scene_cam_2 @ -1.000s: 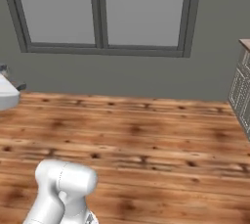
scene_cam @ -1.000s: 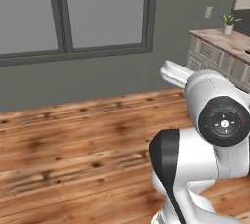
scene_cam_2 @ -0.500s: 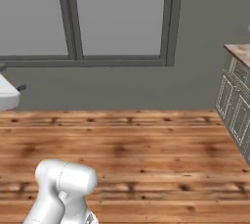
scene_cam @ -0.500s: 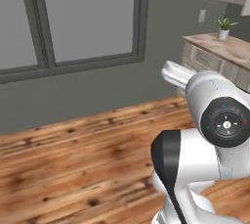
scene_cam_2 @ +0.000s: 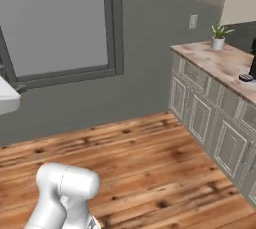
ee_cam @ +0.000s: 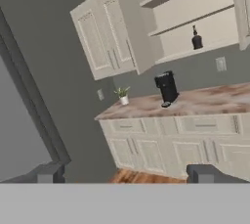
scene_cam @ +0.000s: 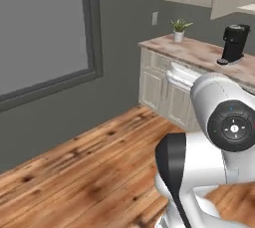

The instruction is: Open the cabinet directly in front. Then move the liquor and the mug to the dining counter with the candle on it.

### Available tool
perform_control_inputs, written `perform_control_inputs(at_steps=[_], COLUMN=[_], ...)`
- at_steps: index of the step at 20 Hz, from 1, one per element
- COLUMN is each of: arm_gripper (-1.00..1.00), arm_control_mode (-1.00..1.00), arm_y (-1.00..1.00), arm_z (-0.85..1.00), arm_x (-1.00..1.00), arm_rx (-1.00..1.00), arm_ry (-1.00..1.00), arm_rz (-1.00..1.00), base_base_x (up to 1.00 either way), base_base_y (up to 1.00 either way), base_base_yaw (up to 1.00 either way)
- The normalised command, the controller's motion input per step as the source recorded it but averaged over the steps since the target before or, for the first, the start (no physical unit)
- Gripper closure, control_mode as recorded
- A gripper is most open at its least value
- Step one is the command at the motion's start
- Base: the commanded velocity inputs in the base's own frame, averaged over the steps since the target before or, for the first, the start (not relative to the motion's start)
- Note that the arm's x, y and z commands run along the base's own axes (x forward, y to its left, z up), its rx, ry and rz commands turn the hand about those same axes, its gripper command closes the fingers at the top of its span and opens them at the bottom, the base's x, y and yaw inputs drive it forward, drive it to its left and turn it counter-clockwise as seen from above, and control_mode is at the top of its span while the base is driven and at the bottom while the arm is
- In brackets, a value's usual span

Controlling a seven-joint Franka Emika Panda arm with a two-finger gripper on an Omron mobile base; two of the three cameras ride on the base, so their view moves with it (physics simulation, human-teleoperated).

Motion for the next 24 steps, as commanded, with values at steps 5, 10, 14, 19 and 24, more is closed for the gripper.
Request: perform_control_inputs(at_steps=[5, 10, 14, 19, 24], arm_gripper=[-1.00, -1.00, -1.00, -1.00, -1.00], arm_control_mode=[1.00, 1.00, 1.00, 1.00, 1.00], arm_y=[0.00, 0.00, 0.00, 0.00, 0.00], arm_z=[0.00, 0.00, 0.00, 0.00, 0.00], arm_x=[0.00, 0.00, 0.00, 0.00, 0.00], arm_rx=[0.00, 0.00, 0.00, 0.00, 0.00], arm_ry=[0.00, 0.00, 0.00, 0.00, 0.00], arm_rz=[0.00, 0.00, 0.00, 0.00, 0.00], base_base_x=[0.75, 0.93, 1.00, 1.00, 0.81], base_base_y=[-0.09, 0.01, 0.35, 0.41, 0.03], base_base_yaw=[-0.67, -0.63, -0.55, -0.58, -0.64])
